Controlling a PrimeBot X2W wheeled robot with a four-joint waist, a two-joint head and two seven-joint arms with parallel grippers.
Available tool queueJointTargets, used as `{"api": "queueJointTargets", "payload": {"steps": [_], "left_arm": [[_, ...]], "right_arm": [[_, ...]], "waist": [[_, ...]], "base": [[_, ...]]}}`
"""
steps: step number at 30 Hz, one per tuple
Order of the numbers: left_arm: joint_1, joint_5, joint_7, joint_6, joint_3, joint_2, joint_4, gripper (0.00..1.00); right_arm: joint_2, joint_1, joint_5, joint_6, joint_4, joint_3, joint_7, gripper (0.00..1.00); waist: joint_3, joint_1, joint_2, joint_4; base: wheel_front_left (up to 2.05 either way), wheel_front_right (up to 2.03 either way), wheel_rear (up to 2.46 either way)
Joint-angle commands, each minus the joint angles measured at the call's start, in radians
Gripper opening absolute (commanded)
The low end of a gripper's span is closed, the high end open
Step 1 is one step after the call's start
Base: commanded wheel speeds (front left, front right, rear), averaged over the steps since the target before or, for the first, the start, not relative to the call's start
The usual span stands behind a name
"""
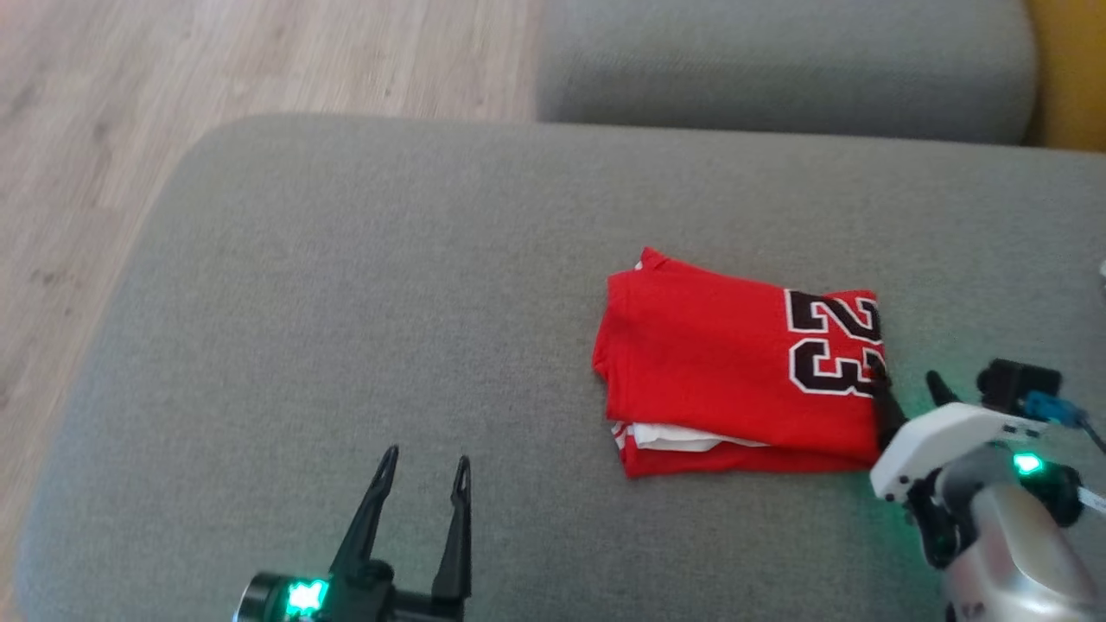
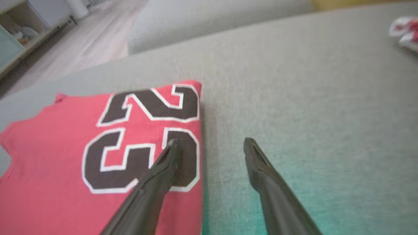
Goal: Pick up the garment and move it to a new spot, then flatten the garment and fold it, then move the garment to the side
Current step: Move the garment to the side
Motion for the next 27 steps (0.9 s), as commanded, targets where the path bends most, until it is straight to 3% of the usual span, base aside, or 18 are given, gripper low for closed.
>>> {"api": "queueJointTargets", "payload": {"steps": [1,3,5,6,10,14,27], "left_arm": [[-0.056,-0.001,-0.005,0.01,0.019,-0.007,-0.033,1.0],[-0.065,-0.007,-0.005,0.018,0.011,-0.007,-0.03,1.0],[-0.07,-0.015,-0.005,0.03,0.008,-0.007,-0.028,1.0],[-0.07,-0.018,-0.005,0.034,0.008,-0.007,-0.028,1.0],[-0.075,-0.023,-0.005,0.042,0.007,-0.007,-0.028,1.0],[-0.091,-0.026,-0.005,0.048,0.007,-0.007,-0.036,1.0],[-0.214,-0.018,-0.005,0.055,-0.012,-0.007,-0.052,1.0]], "right_arm": [[-0.004,-0.048,0.006,0.007,-0.002,0.032,0.013,1.0],[-0.001,-0.065,0.013,0.007,0.036,0.047,0.036,1.0],[0.009,-0.079,0.031,0.007,0.076,0.062,0.049,0.14],[0.012,-0.082,0.042,0.007,0.084,0.064,0.051,0.0],[-0.007,-0.099,0.054,0.007,0.092,0.084,0.038,0.0],[-0.071,-0.129,0.055,0.007,0.063,0.11,0.033,0.0],[-0.466,-0.245,0.036,0.007,-0.15,0.067,0.11,0.0]], "waist": [[0.02,-0.0002,0.0,0.015],[0.029,-0.0002,0.0,0.018],[0.035,-0.0002,0.0,0.011],[0.037,-0.0002,0.0,0.006],[0.05,-0.0002,0.0,-0.025],[0.082,-0.0002,0.0,-0.066],[0.256,-0.0002,0.0,-0.178]], "base": [[0.0,0.0,0.0],[0.0,0.0,0.0],[0.0,0.0,0.0],[0.0,0.0,0.0],[0.0,0.0,0.0],[0.0,0.0,0.0],[0.0,0.0,0.0]]}}
